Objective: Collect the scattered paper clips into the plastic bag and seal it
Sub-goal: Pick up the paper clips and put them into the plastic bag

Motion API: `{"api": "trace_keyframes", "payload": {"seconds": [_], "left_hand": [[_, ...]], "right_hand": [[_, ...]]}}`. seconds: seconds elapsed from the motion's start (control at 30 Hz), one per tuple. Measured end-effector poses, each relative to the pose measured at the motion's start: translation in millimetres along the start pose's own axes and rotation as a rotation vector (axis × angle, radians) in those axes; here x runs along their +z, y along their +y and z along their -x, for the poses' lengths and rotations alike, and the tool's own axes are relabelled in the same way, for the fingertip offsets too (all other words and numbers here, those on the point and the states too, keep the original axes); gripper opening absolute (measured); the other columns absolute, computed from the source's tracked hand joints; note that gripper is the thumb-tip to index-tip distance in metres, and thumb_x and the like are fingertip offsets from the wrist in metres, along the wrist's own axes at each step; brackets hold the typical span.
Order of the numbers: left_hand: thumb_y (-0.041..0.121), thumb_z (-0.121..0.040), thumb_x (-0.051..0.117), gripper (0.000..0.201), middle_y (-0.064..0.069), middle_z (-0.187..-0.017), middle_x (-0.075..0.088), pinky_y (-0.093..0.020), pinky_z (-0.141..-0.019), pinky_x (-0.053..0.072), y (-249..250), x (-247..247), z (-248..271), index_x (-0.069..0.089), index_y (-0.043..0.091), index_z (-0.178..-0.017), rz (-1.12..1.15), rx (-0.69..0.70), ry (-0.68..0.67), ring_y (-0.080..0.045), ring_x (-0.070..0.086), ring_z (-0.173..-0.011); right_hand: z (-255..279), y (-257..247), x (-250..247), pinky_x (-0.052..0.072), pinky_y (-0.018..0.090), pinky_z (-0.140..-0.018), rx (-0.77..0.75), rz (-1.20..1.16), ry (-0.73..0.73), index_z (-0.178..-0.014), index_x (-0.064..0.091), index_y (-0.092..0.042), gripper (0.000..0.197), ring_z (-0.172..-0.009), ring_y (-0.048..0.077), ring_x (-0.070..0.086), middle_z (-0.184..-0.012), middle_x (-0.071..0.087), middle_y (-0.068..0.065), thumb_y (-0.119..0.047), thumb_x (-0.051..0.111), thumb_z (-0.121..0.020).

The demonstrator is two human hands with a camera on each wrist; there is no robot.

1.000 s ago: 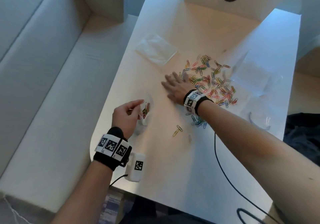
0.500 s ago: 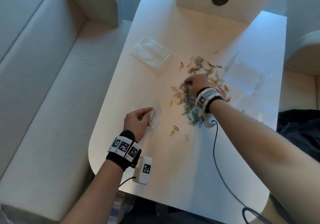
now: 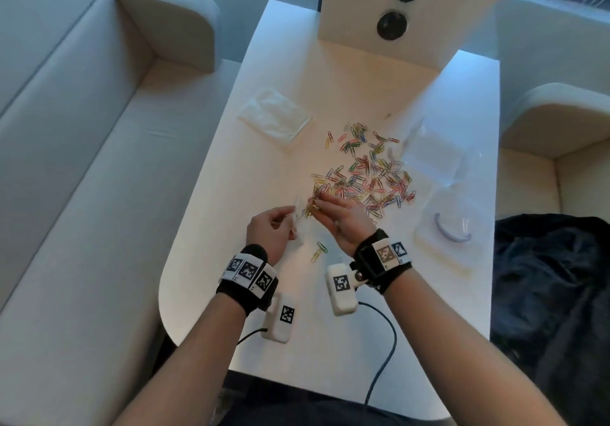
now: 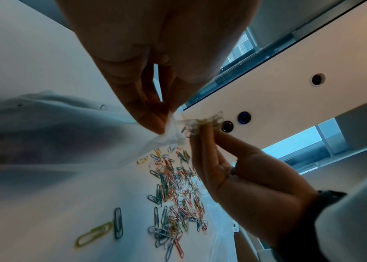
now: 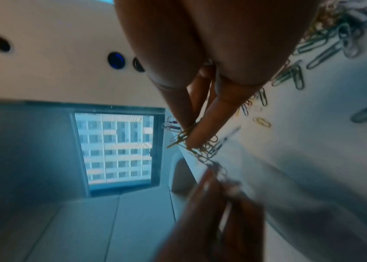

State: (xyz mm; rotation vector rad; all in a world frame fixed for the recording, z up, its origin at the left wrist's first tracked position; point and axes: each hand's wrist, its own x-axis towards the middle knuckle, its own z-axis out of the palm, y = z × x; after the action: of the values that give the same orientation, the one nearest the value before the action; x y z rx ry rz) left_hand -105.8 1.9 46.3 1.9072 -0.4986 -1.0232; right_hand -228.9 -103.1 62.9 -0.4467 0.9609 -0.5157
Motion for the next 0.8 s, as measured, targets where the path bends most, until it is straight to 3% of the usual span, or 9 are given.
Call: {"api": "trace_keyframes", "payload": {"seconds": [0.1, 0.23, 0.37, 0.5, 0.57, 0.63, 0.73, 0.8], "left_hand": [[0.01, -0.094, 0.06, 0.021, -0.008, -0.085, 0.074, -0.019, -0.069, 0.057, 4, 1, 5, 0.072, 0.012, -0.111, -0.002, 0.034, 0.006, -0.014, 0.069, -0.066], [0.013, -0.093, 0.061, 0.02, -0.005, -0.084, 0.075, -0.032, -0.08, 0.059, 2, -2, 9, 0.074, 0.017, -0.107, -0.027, 0.045, -0.027, -0.019, 0.073, -0.075], [0.013, -0.093, 0.061, 0.021, -0.002, -0.09, 0.076, -0.032, -0.084, 0.059, 0, -6, 12, 0.074, 0.02, -0.108, -0.045, 0.04, -0.084, -0.016, 0.073, -0.078], [0.012, -0.094, 0.059, 0.023, 0.0, -0.092, 0.075, -0.03, -0.086, 0.058, -3, -9, 16, 0.074, 0.021, -0.108, -0.071, 0.063, -0.113, -0.013, 0.072, -0.082], [0.012, -0.094, 0.06, 0.022, 0.0, -0.091, 0.075, -0.031, -0.086, 0.058, -4, -11, 17, 0.074, 0.022, -0.108, -0.063, 0.076, -0.106, -0.012, 0.071, -0.081], [0.012, -0.094, 0.06, 0.022, 0.001, -0.087, 0.075, -0.032, -0.086, 0.058, -4, -15, 16, 0.073, 0.022, -0.108, -0.029, 0.074, -0.079, -0.011, 0.07, -0.077], [0.012, -0.094, 0.059, 0.023, -0.001, -0.08, 0.074, -0.035, -0.086, 0.058, -5, -22, 12, 0.074, 0.026, -0.103, 0.02, 0.05, -0.033, -0.013, 0.069, -0.072], [0.012, -0.094, 0.06, 0.023, -0.003, -0.085, 0.075, -0.036, -0.086, 0.059, -5, -26, 9, 0.074, 0.029, -0.102, 0.041, 0.023, -0.016, -0.015, 0.071, -0.076]], "right_hand": [[5, 24, 8, 0.059, 0.022, -0.071, -0.091, 0.229, 0.047, -0.094, 0.066, -0.001, 0.016, -0.073, 0.017, 0.071, -0.087, 0.069, 0.014, 0.011, 0.055, -0.09], [0, 38, 8, 0.058, 0.034, -0.084, -0.134, 0.712, 0.119, -0.089, 0.072, -0.008, 0.022, -0.088, 0.025, 0.07, -0.095, 0.072, 0.014, 0.008, 0.056, -0.086], [6, 28, 16, 0.056, 0.031, -0.077, -0.244, 1.459, 0.021, -0.089, 0.076, -0.011, 0.025, -0.084, 0.021, 0.067, -0.088, 0.073, 0.007, 0.002, 0.056, -0.083], [11, 24, 29, 0.053, 0.028, -0.075, -0.299, 1.882, -0.071, -0.09, 0.076, -0.014, 0.022, -0.082, 0.022, 0.065, -0.088, 0.072, 0.005, -0.008, 0.055, -0.088], [15, 21, 31, 0.052, 0.03, -0.073, -0.287, 1.903, -0.194, -0.091, 0.075, -0.01, 0.026, -0.08, 0.024, 0.064, -0.087, 0.071, 0.008, -0.008, 0.049, -0.091], [19, 14, 26, 0.053, 0.027, -0.072, -0.337, 1.688, -0.25, -0.096, 0.076, -0.011, 0.029, -0.077, 0.02, 0.065, -0.088, 0.073, 0.005, -0.005, 0.048, -0.091], [14, 3, 1, 0.059, 0.027, -0.078, -0.459, 1.293, -0.084, -0.098, 0.076, -0.012, 0.032, -0.077, 0.009, 0.069, -0.088, 0.074, 0.001, 0.002, 0.05, -0.088], [8, 0, -22, 0.057, 0.033, -0.085, -0.595, 1.396, -0.027, -0.098, 0.076, -0.013, 0.034, -0.087, 0.01, 0.068, -0.096, 0.074, 0.001, 0.003, 0.05, -0.086]]}}
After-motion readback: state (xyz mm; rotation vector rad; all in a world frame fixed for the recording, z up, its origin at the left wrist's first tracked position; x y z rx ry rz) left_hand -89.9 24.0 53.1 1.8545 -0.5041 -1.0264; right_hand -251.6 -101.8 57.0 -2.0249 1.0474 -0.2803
